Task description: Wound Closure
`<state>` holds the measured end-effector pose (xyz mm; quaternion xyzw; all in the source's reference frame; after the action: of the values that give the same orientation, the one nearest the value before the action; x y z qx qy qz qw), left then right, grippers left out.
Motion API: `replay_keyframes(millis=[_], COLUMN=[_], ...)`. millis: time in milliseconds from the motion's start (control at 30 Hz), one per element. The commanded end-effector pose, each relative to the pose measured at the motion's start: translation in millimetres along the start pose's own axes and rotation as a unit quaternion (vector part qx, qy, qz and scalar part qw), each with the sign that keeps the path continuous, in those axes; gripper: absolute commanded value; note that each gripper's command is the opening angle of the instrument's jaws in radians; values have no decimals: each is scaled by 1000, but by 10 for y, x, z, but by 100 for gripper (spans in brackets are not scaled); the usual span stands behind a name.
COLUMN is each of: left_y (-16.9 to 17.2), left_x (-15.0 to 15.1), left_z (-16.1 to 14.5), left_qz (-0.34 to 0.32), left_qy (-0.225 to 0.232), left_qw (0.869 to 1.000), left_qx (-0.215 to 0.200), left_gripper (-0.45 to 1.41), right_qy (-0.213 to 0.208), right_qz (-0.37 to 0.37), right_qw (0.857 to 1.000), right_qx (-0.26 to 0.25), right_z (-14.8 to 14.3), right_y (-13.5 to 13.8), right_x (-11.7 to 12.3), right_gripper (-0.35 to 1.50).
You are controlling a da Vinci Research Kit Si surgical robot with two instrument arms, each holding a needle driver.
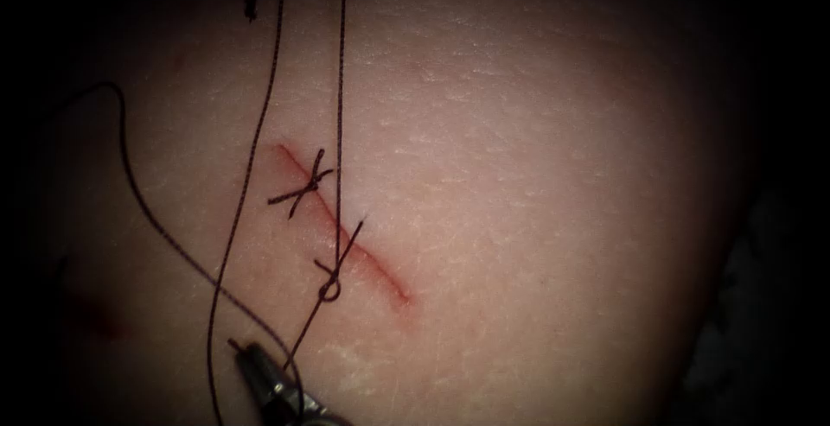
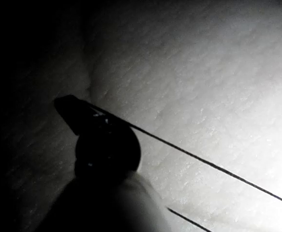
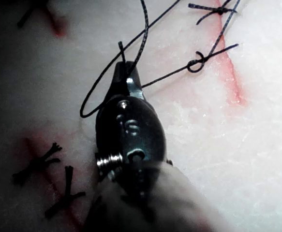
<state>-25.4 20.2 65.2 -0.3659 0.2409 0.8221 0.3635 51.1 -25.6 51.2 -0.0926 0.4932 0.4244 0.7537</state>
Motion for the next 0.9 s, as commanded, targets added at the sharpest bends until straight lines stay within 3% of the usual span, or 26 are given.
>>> replay_keyframes(millis=[33, 433, 900], left_y=[5, -5, -7], left_x=[-3, 10, 25], left_z=[9, 50, 103], left_qz=[-1, -31, -26], left_qy=[0, 23, 30], left_qw=[1000, 999, 998], left_qx=[2, 26, 47], left_gripper=[-45, -45, -45], right_qy=[0, 8, -1], right_qz=[1, -5, -20], right_qw=[1000, 1000, 999], right_qx=[1, 6, 24], right_z=[6, 13, 0], right_y=[-6, -6, -31], right_x=[-5, 0, -22], right_gripper=[-35, -35, -35])
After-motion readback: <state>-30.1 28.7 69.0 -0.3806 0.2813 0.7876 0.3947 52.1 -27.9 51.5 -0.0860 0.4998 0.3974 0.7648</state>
